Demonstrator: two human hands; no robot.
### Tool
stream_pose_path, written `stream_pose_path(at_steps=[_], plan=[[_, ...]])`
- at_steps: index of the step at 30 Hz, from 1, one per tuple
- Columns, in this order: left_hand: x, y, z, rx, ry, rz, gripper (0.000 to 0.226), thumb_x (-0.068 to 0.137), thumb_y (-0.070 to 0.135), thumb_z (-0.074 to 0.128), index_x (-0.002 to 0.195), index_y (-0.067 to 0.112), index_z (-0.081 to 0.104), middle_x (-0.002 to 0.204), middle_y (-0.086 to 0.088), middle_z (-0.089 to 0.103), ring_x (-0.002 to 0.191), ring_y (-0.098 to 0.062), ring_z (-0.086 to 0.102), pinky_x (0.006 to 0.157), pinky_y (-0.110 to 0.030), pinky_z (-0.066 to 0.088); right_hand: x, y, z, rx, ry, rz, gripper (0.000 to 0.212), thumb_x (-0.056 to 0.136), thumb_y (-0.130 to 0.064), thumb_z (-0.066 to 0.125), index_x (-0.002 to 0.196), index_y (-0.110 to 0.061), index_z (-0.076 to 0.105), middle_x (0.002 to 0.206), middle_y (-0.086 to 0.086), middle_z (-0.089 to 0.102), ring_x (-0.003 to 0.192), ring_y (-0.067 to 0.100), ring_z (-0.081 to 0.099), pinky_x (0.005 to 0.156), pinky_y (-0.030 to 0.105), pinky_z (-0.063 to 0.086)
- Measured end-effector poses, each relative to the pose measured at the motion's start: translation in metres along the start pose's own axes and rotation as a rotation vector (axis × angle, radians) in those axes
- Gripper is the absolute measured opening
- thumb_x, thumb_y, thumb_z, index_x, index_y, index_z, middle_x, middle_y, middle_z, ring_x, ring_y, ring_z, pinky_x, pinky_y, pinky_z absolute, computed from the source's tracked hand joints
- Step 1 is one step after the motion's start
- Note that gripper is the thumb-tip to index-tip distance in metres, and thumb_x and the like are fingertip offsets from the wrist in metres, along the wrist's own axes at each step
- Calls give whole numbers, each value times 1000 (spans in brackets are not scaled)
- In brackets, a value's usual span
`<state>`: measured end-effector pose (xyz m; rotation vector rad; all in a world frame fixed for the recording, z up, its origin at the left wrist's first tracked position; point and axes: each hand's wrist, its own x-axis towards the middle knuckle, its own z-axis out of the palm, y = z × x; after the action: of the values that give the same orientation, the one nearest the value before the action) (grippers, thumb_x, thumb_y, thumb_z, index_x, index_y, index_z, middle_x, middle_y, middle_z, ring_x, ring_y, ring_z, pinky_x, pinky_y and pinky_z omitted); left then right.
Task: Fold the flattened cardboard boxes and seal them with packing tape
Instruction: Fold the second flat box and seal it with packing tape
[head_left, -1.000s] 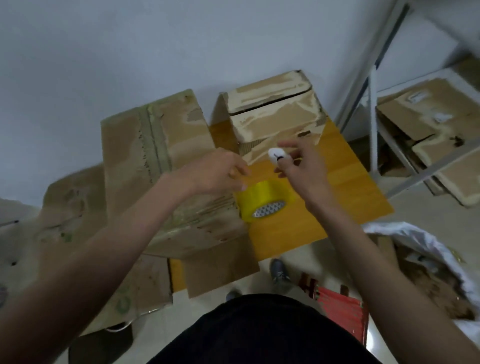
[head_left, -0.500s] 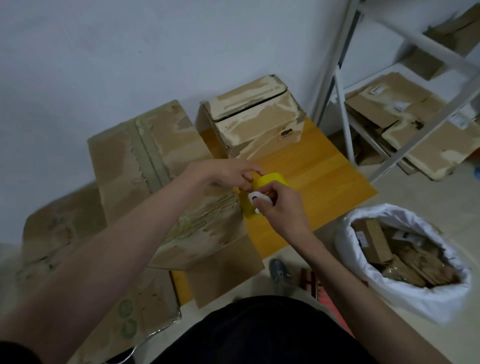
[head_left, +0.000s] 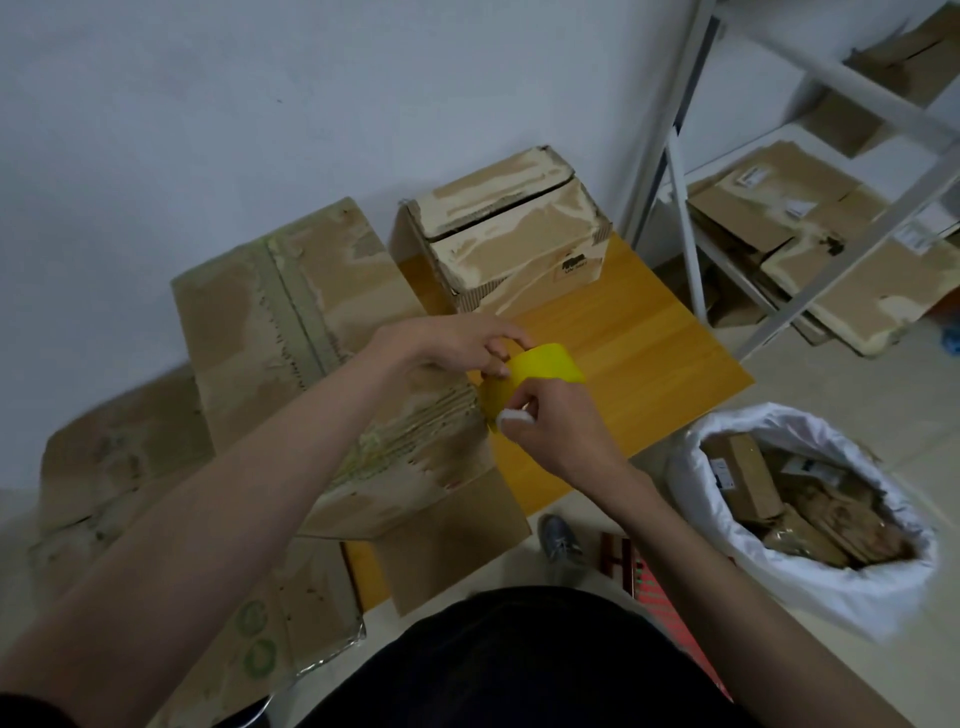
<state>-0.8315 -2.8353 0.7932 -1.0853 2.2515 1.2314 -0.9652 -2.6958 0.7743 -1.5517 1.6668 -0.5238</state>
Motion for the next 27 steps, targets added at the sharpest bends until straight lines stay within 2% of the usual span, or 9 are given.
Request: stream_pose_path(at_steps=[4, 6, 8, 10, 12, 15, 22, 25, 27], plan=[[-1, -2, -1, 7, 16, -23, 52, 98, 21, 62, 147, 26, 44, 119, -2, 61, 114, -15, 53, 100, -34, 44, -3, 7, -24, -82, -73, 12, 9, 85, -14, 66, 89, -6, 65, 76, 9, 63, 68, 25, 57, 54, 35, 40], [-1, -2, -1, 2, 17, -27, 53, 98, 21, 62, 148, 23, 43, 114, 3, 64, 111, -15, 56, 96, -33, 44, 5, 11, -42, -1, 26, 29, 9, 86, -11, 62, 90, -6, 57, 84, 14, 64, 78, 31, 61, 62, 44, 48], [-2, -2, 0, -2, 15, -29, 54, 99, 20, 61, 149, 21, 42, 105, 8, 64, 105, -13, 58, 91, -29, 44, 19, 20, -57, 40, 146, 13, 5, 88, -8, 57, 91, -5, 53, 89, 15, 60, 80, 29, 56, 58, 37, 42], [-2, -2, 0, -8, 20, -40, 53, 98, 22, 62, 148, 23, 42, 116, 5, 62, 115, -16, 57, 97, -32, 45, 37, 34, -68, 52, 220, 16, 6, 90, -8, 55, 95, -4, 54, 95, 14, 56, 86, 29, 54, 61, 32, 41], [-3, -2, 0, -17, 22, -45, 53, 98, 22, 62, 147, 25, 43, 113, 5, 61, 118, -19, 56, 102, -37, 46, 54, 53, -72, 114, 245, 73, 12, 93, -10, 55, 103, -4, 56, 101, 16, 59, 92, 34, 59, 69, 46, 51], [-3, -2, 0, -8, 21, -56, 53, 97, 22, 63, 146, 24, 45, 107, 8, 61, 119, -21, 56, 105, -42, 45, 73, 88, -58, 195, 199, 255, 22, 96, -12, 60, 116, -9, 53, 111, 18, 61, 89, 32, 63, 74, 50, 55], [-3, -3, 1, -63, 12, -98, 54, 97, 24, 64, 147, 28, 44, 133, -6, 60, 123, -21, 55, 108, -42, 44, 90, 166, 9, 180, 56, 517, 18, 101, -5, 53, 119, -2, 59, 115, 29, 63, 82, 35, 62, 67, 39, 50], [-1, -3, 1, -90, 7, -108, 55, 96, 22, 65, 147, 25, 44, 126, -6, 61, 120, -20, 56, 108, -42, 44, 94, 189, 27, 107, -2, 535, 22, 101, 0, 50, 121, -4, 60, 111, 28, 64, 86, 38, 65, 74, 50, 56], [-1, -3, 2, -105, 13, -114, 55, 96, 21, 65, 147, 25, 44, 126, -7, 61, 117, -18, 57, 104, -36, 46, 99, 197, 35, 57, -36, 535, 32, 98, 7, 50, 127, -6, 57, 111, 26, 65, 92, 40, 65, 78, 55, 56]])
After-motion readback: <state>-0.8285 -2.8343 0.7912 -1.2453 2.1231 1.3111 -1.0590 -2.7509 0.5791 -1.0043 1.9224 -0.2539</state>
